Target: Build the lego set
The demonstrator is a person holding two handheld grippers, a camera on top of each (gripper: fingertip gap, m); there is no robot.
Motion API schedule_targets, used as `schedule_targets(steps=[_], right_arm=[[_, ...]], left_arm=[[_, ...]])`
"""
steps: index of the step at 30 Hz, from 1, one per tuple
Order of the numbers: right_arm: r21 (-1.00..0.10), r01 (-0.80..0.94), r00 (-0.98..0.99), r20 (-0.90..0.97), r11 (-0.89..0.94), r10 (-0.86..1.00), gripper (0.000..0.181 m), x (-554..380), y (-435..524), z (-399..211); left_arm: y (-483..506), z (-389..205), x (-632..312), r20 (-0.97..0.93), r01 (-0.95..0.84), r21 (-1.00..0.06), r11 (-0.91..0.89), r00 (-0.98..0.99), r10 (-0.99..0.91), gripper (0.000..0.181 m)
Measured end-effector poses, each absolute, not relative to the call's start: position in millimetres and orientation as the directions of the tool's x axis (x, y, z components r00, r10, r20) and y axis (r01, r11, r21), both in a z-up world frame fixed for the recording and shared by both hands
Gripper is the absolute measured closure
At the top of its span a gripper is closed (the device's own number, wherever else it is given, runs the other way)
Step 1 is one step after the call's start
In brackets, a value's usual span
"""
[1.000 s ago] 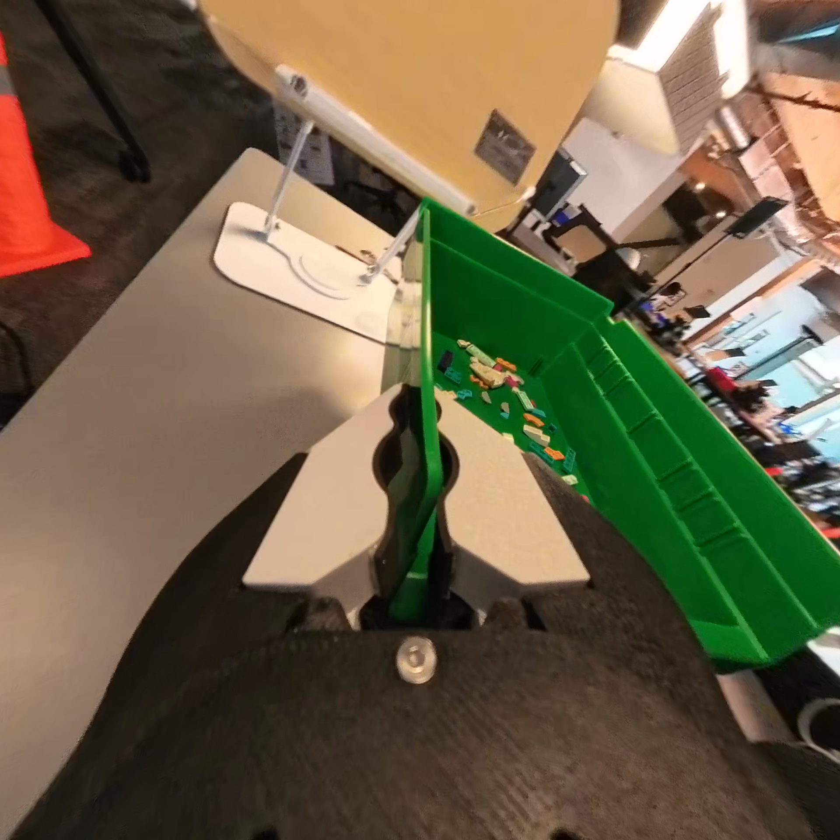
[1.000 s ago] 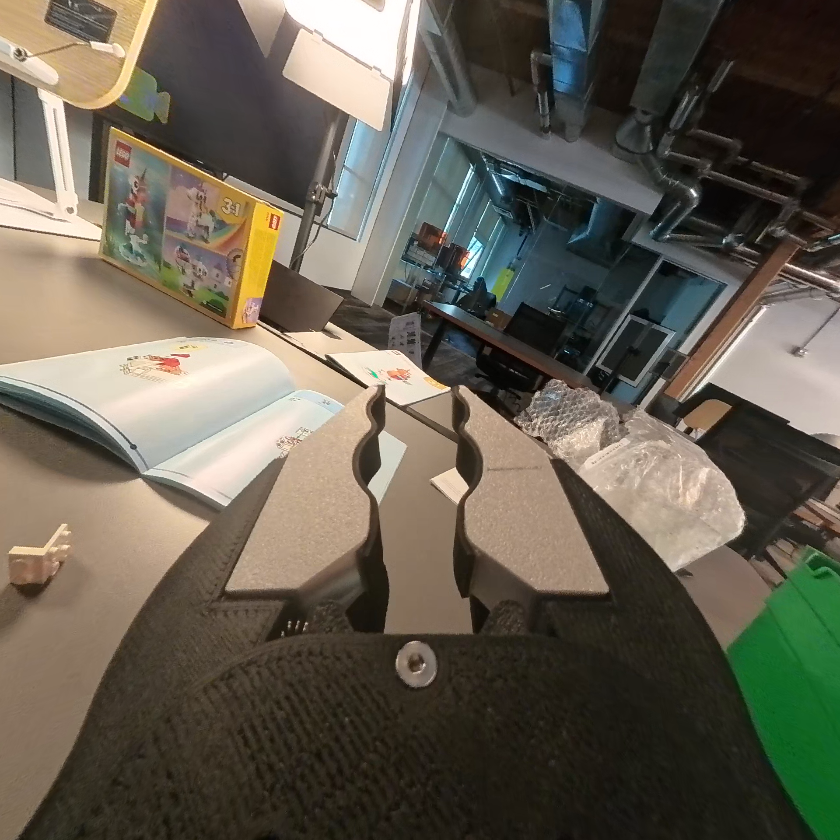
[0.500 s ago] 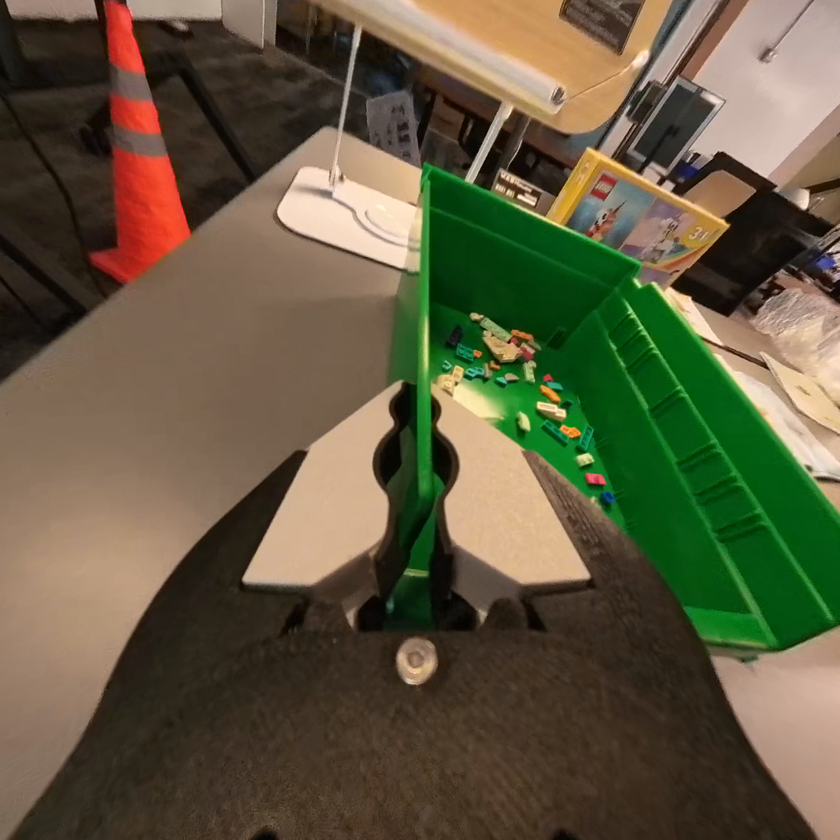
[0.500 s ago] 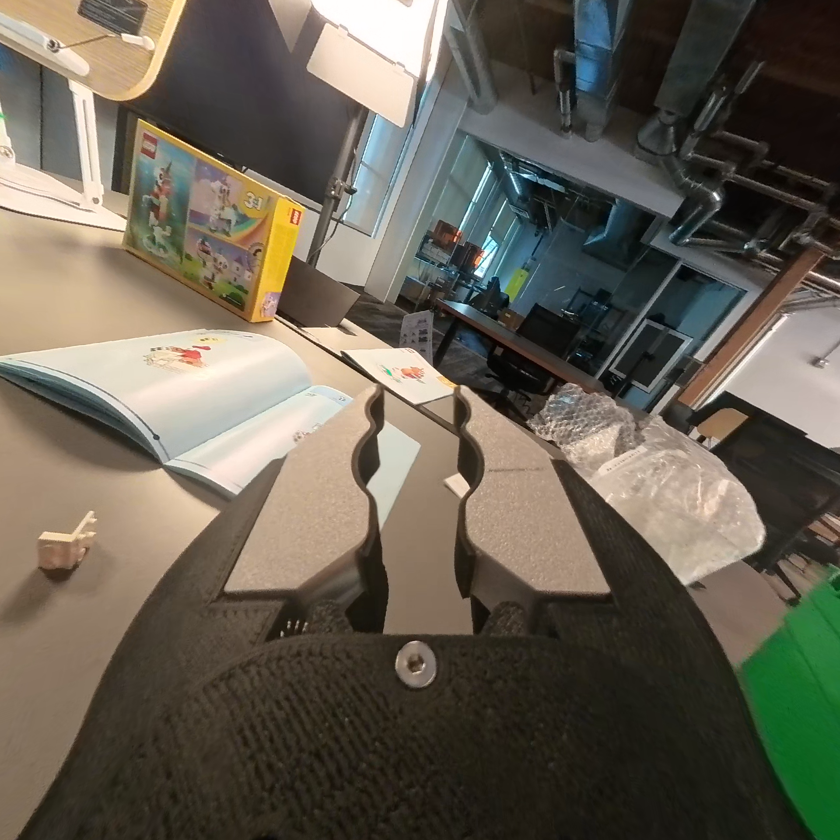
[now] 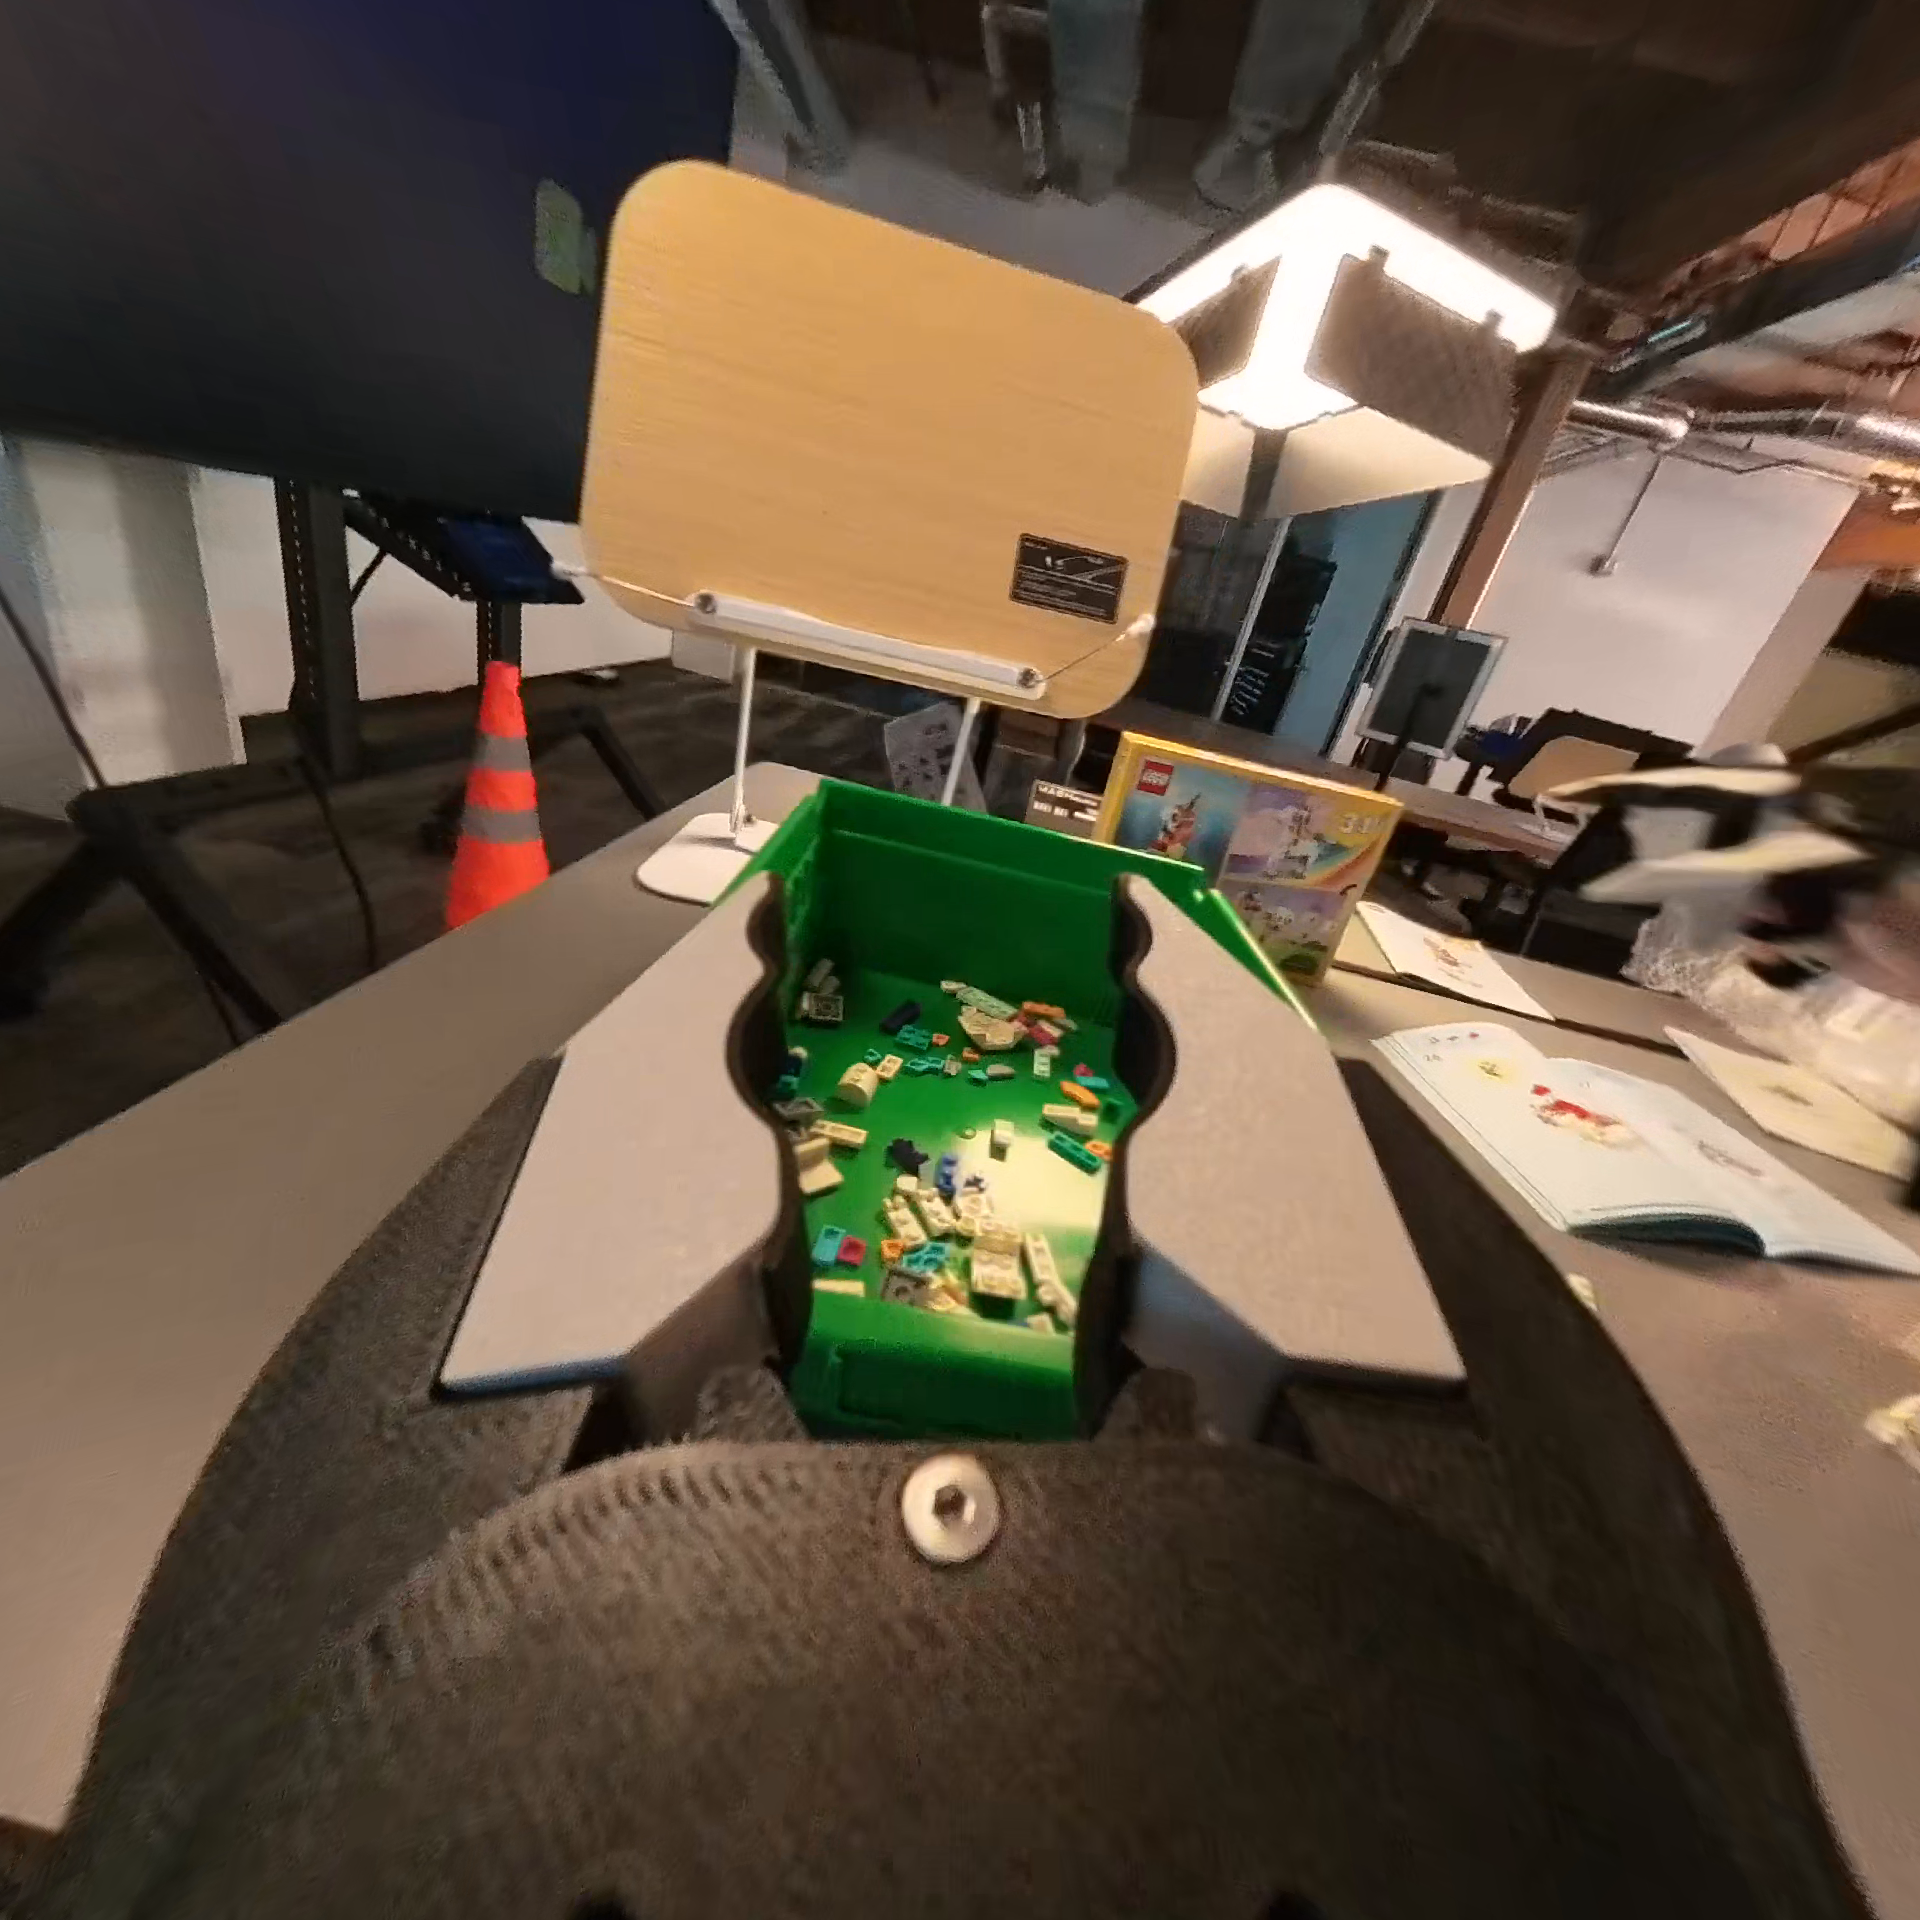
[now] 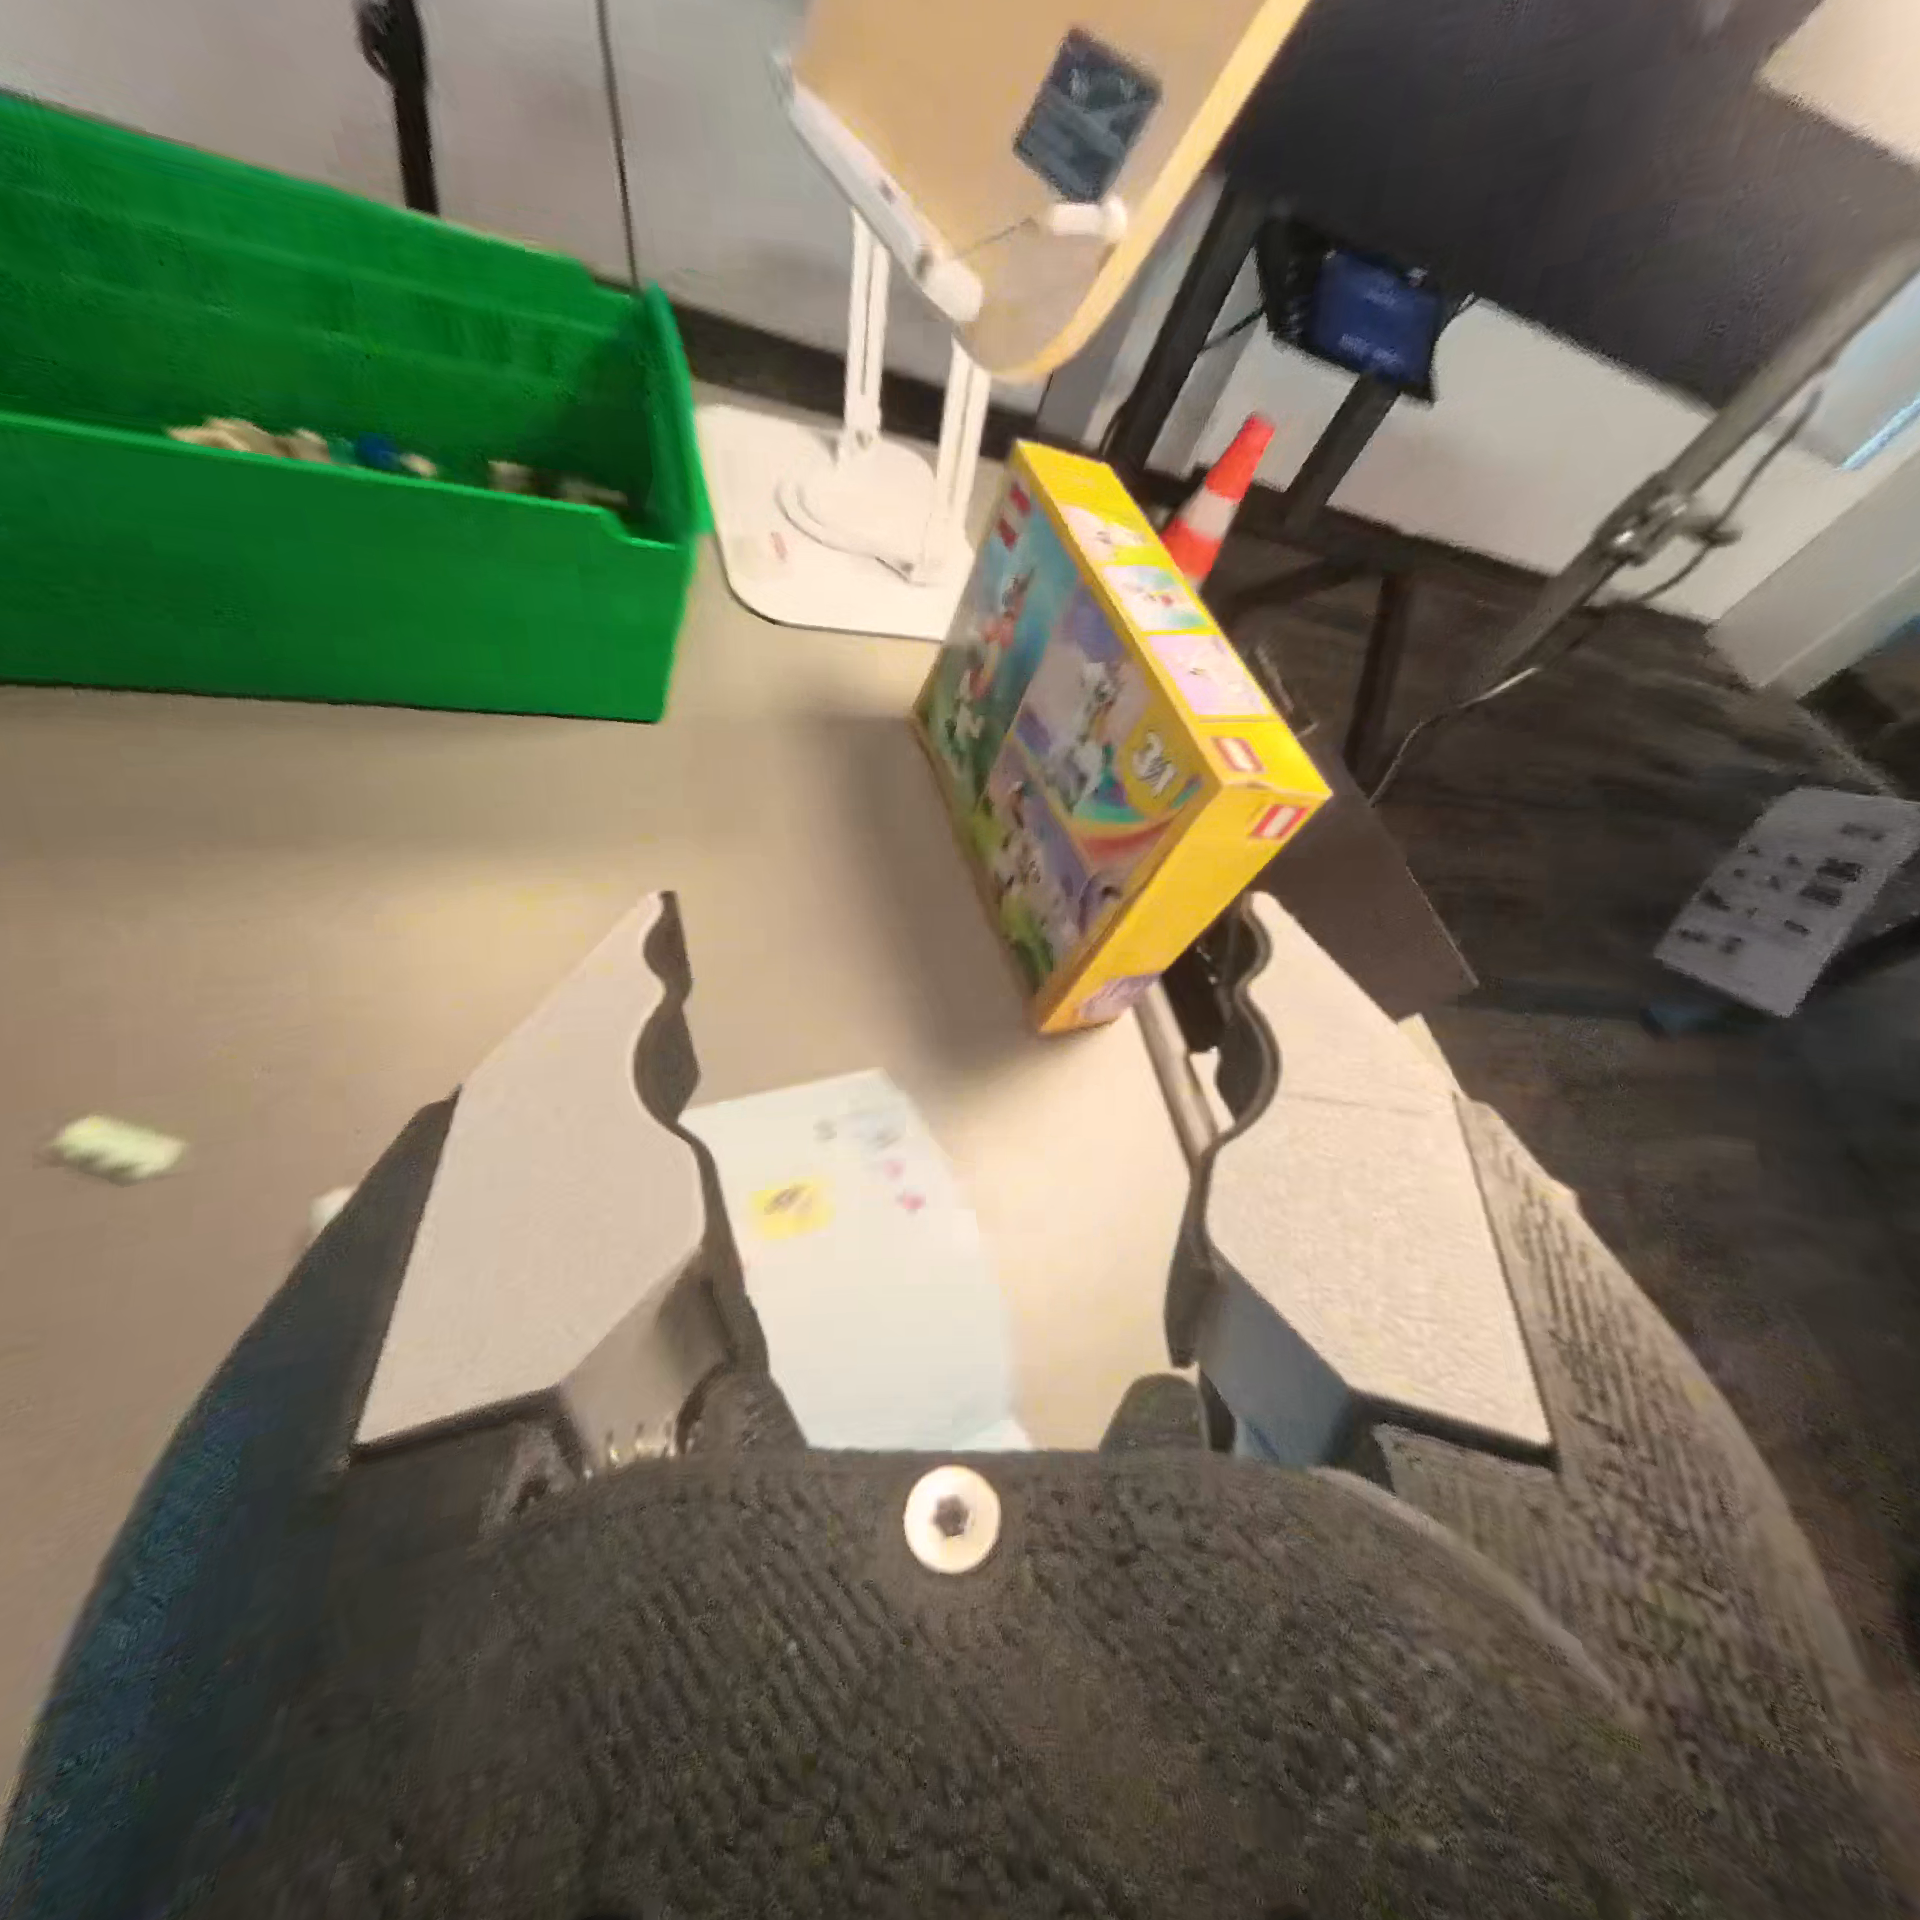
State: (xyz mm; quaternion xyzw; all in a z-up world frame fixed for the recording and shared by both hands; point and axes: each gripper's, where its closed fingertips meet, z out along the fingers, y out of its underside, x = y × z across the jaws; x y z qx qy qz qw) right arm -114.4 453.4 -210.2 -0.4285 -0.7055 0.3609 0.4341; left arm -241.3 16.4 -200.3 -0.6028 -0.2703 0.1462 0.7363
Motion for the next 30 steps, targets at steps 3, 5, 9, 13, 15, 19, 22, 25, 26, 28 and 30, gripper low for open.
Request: schedule_targets(steps=[3,5,9,13,15,19,22,25,26,28,30], right_arm=[[-0.874,0.413,-0.263,0.154,0.256,0.952,0.056,-182.5,486.4,-237.1],[-0.855,0.473,-0.246,0.103,0.212,0.964,0.051,-212.8,505.3,-257.8],[-0.901,0.424,-0.297,-0.048,0.087,0.954,0.087,-242.8,507.0,-263.7],[-0.92,0.393,-0.375,-0.171,-0.011,0.911,0.125,-241.0,492.5,-256.2],[-0.932,0.358,-0.399,-0.104,0.05,0.911,0.126,-229.5,488.0,-249.7],[-0.971,0.221,-0.425,-0.016,0.087,0.905,0.128,-183.6,485.2,-203.0],[-0.999,0.043,-0.378,0.014,0.033,0.926,0.129,-135.9,501.6,-148.4],[-0.997,-0.073,-0.312,-0.009,-0.034,0.95,0.129,-94.0,526.5,-114.3],[-0.997,-0.074,-0.284,-0.009,-0.031,0.959,0.129,-86.3,534.2,-113.2],[-0.999,-0.033,-0.236,0.0,-0.008,0.972,0.13,-81.9,543.6,-122.9],[-1.0,0.026,-0.229,-0.001,0.005,0.973,0.129,-91.1,541.0,-140.8]], left_arm=[[14.3,-196.5,-221.6,0.192,0.069,-0.969,0.237,0.815,0.547,0.121],[9.1,-200.5,-215.5,0.17,0.054,-0.975,0.214,0.805,0.569,0.122],[-1.5,-211.9,-215.5,0.133,0.057,-0.988,0.143,0.784,0.606,0.122],[-1.9,-213.2,-224.0,0.161,0.083,-0.984,0.157,0.786,0.597,0.123],[4.5,-216.1,-226.7,0.174,0.102,-0.982,0.156,0.797,0.579,0.124],[18.2,-225.1,-224.3,0.168,0.111,-0.985,0.135,0.817,0.551,0.125],[23.5,-231.5,-222.3,0.151,0.104,-0.988,0.116,0.824,0.546,0.127],[26.9,-235.1,-220.7,0.16,0.111,-0.986,0.124,0.832,0.531,0.128],[28.0,-236.1,-220.3,0.167,0.117,-0.985,0.128,0.835,0.525,0.128],[30.1,-237.1,-219.6,0.177,0.127,-0.983,0.133,0.839,0.515,0.128],[30.9,-236.6,-218.2,0.172,0.122,-0.984,0.131,0.841,0.512,0.128]])
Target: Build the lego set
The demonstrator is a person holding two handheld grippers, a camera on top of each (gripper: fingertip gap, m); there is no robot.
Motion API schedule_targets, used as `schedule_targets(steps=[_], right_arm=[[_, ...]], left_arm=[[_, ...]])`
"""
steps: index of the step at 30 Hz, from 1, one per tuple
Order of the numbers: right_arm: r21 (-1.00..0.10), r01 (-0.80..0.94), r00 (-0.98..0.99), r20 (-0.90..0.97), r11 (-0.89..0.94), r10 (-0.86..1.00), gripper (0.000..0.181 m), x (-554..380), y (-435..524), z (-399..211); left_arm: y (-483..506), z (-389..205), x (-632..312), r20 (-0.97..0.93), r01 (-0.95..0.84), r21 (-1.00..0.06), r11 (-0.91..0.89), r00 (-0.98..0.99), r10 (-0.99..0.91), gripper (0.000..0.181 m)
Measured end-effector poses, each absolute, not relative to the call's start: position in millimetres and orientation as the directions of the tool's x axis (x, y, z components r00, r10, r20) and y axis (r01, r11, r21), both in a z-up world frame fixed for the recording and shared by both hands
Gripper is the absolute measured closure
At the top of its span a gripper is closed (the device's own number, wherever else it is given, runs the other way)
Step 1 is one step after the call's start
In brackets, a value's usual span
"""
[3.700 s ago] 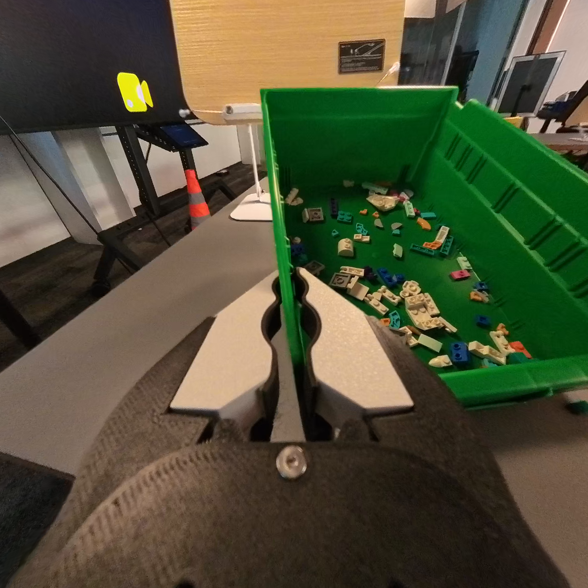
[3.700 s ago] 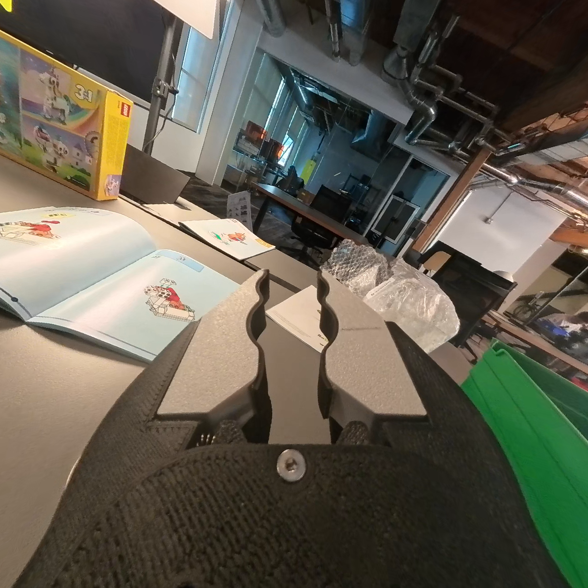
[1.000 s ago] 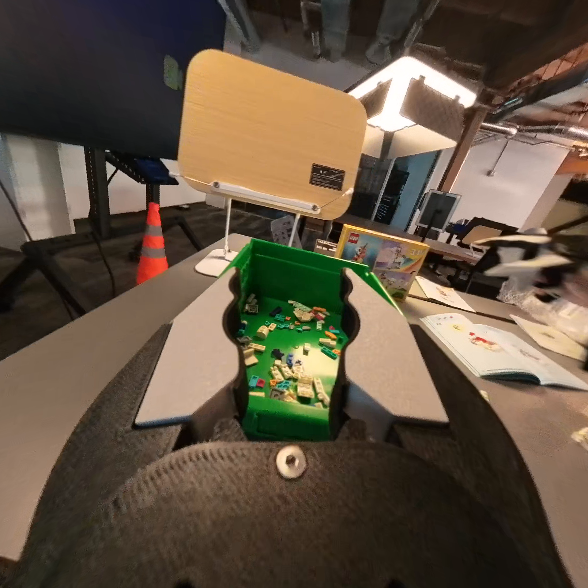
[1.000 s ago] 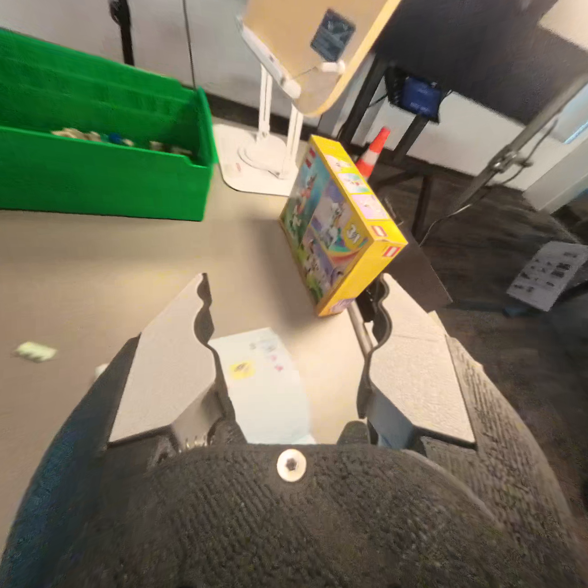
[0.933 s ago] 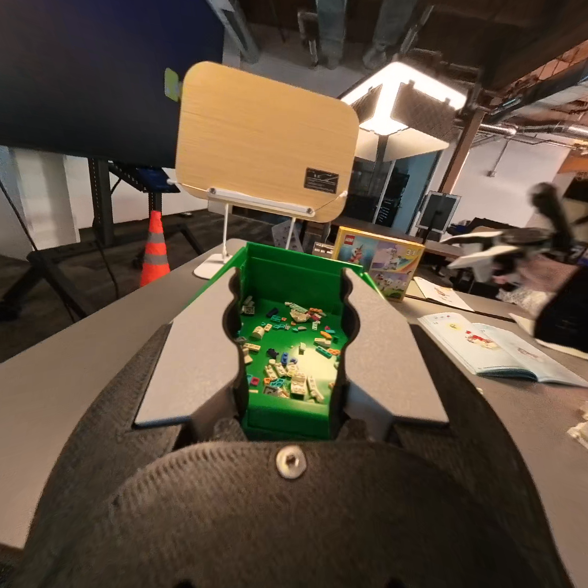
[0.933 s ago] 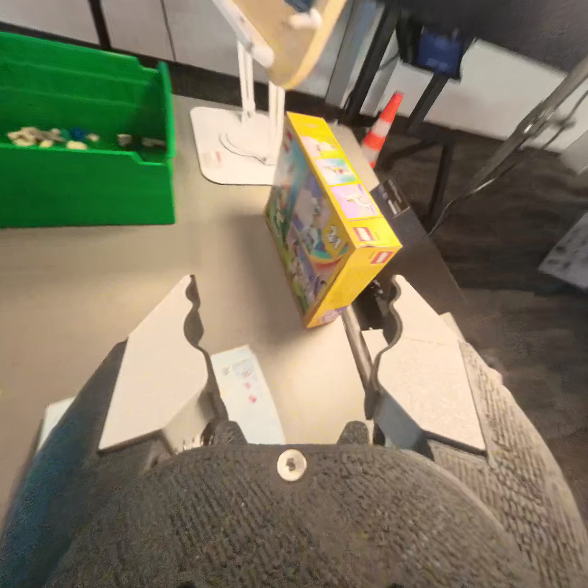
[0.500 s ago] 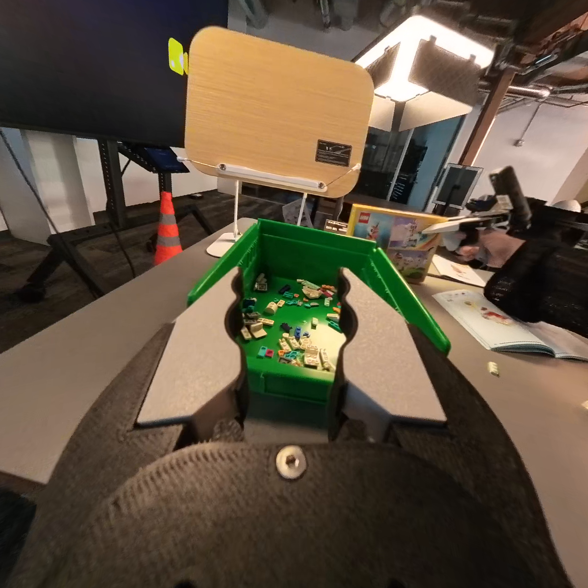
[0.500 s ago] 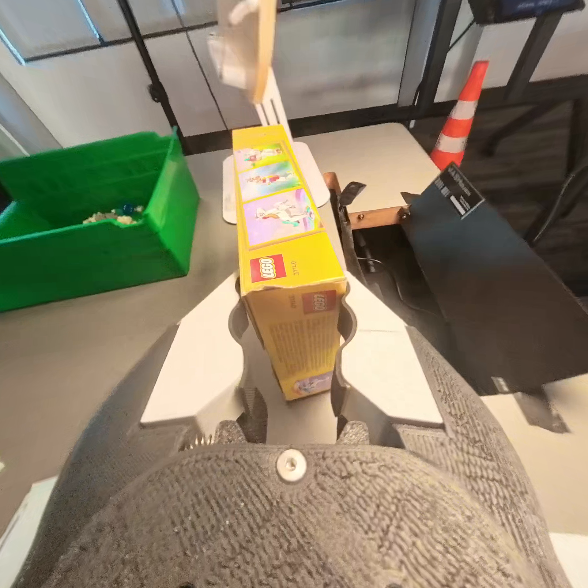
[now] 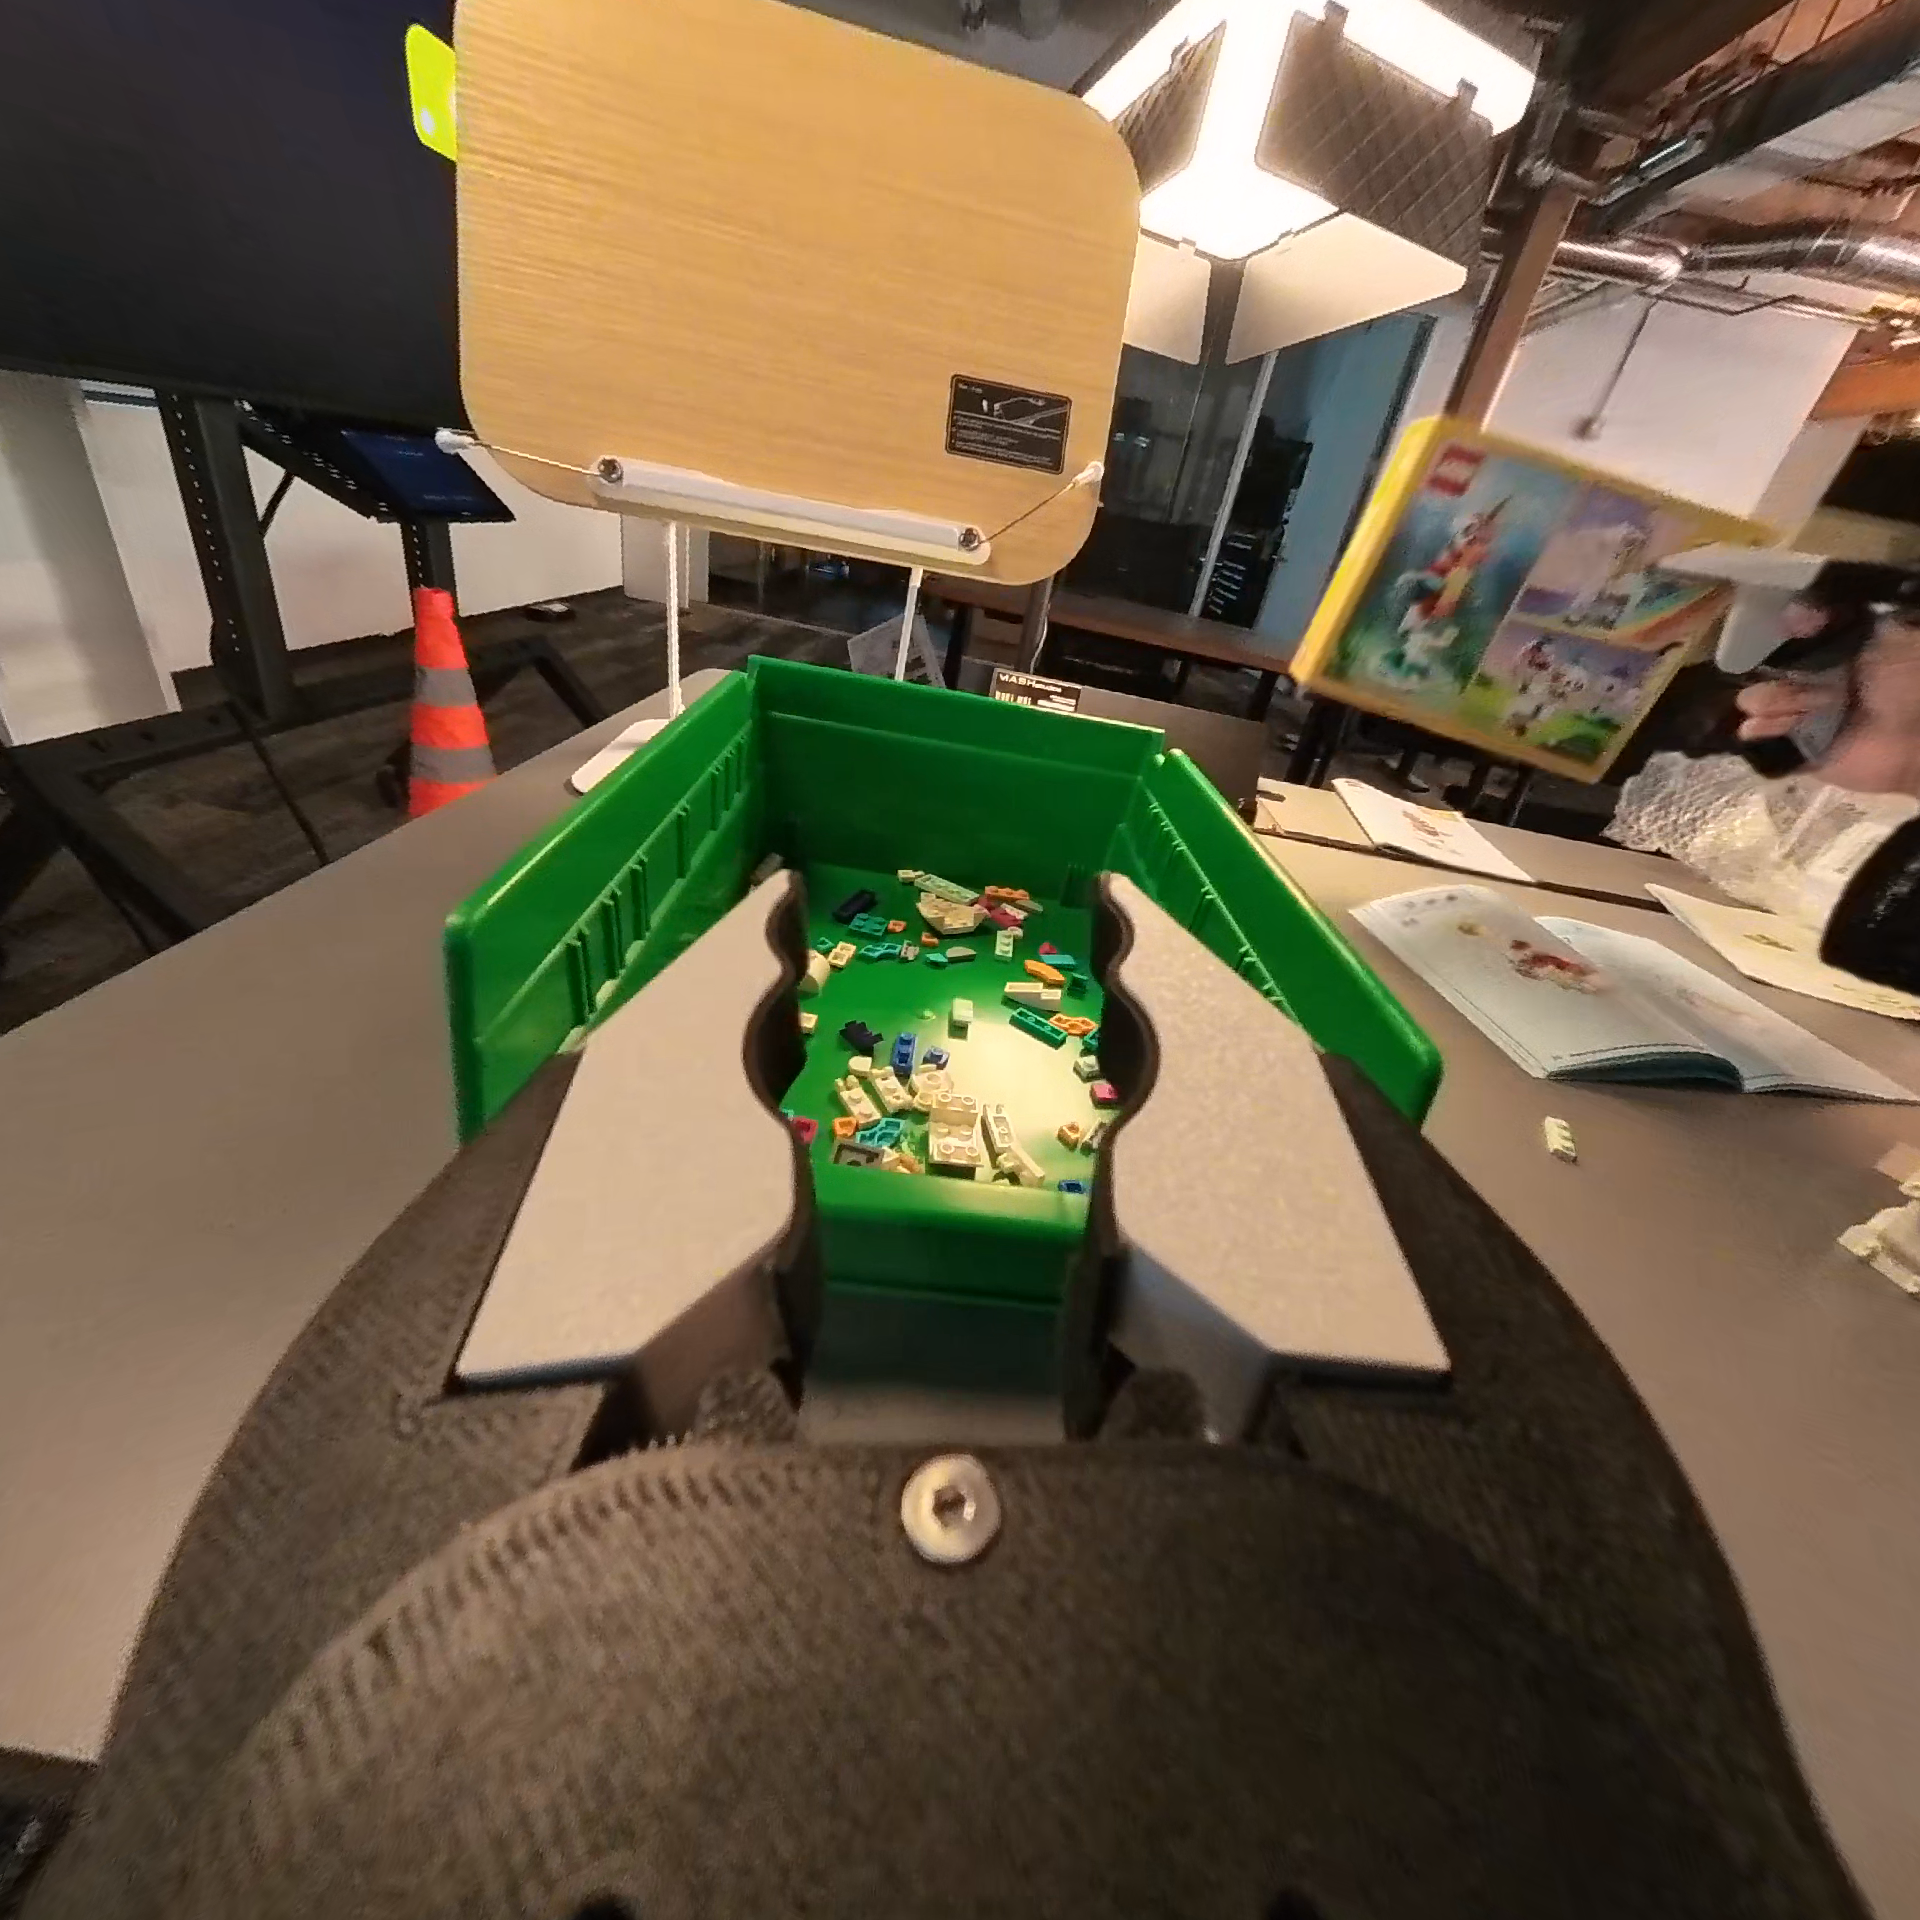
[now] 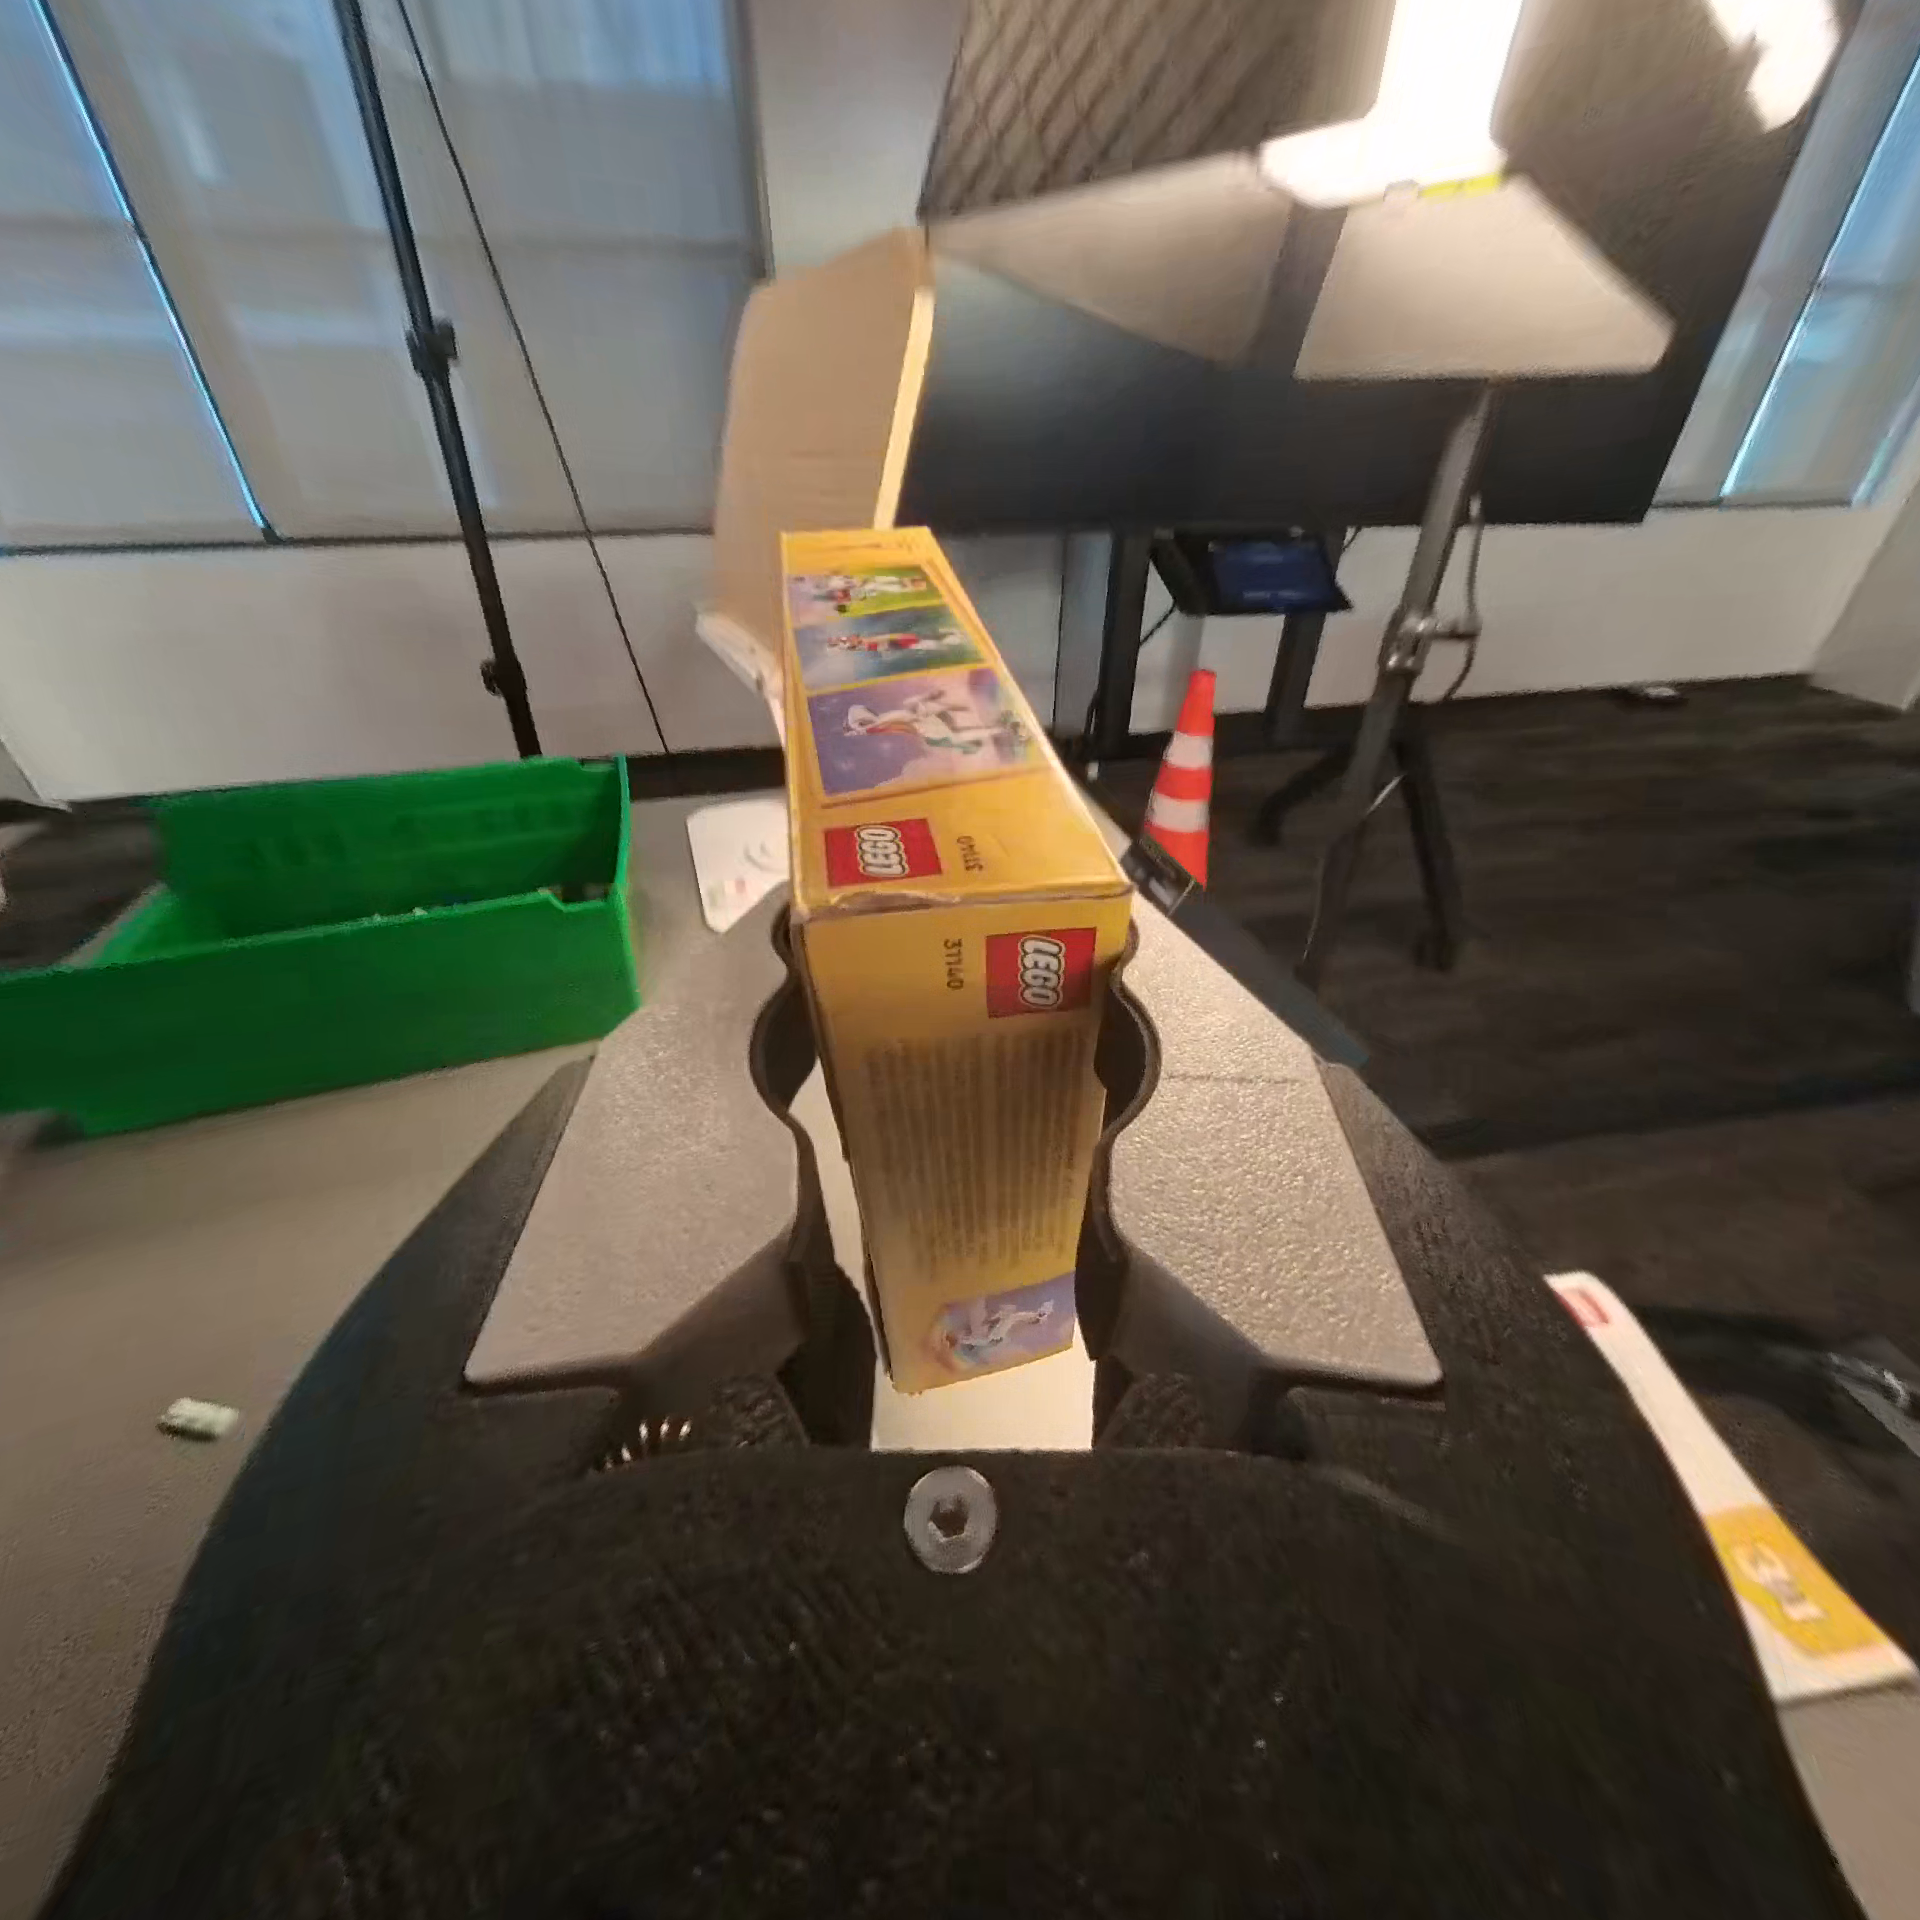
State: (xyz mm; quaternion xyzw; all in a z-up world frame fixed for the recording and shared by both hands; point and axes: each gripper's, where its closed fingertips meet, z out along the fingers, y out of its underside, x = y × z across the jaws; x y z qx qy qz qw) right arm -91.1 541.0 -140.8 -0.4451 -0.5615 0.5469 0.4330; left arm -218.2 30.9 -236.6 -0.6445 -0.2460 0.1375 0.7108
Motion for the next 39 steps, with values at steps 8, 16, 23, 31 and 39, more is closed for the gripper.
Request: schedule_targets(steps=[8,16,23,31,39], right_arm=[[-0.982,0.151,-0.292,0.063,0.111,0.954,0.128,-193.4,489.7,-223.4],[-0.958,0.244,-0.387,0.045,0.149,0.921,0.11,-210.8,455.5,-247.9],[-0.935,0.254,-0.328,0.157,0.247,0.931,0.081,-93.7,482.9,-186.0],[-0.647,0.625,-0.344,0.275,0.437,0.898,0.09,59.4,466.1,-276.4],[-0.344,0.626,-0.539,0.458,0.7,0.707,0.107,77.1,421.6,-343.2]], left_arm=[[35.4,-224.7,-207.5,0.149,0.113,-0.988,0.103,0.856,0.496,0.125],[44.3,-203.4,-180.8,0.013,-0.003,-0.999,0.033,0.882,0.471,0.123],[77.1,-177.3,-125.3,-0.11,-0.149,-0.986,0.081,0.925,0.364,0.122],[179.5,-201.8,-31.6,-0.179,-0.179,-0.984,0.027,0.984,-0.01,0.124],[304.6,-253.4,10.0,-0.357,-0.438,-0.86,-0.26,0.882,-0.307,0.133]])
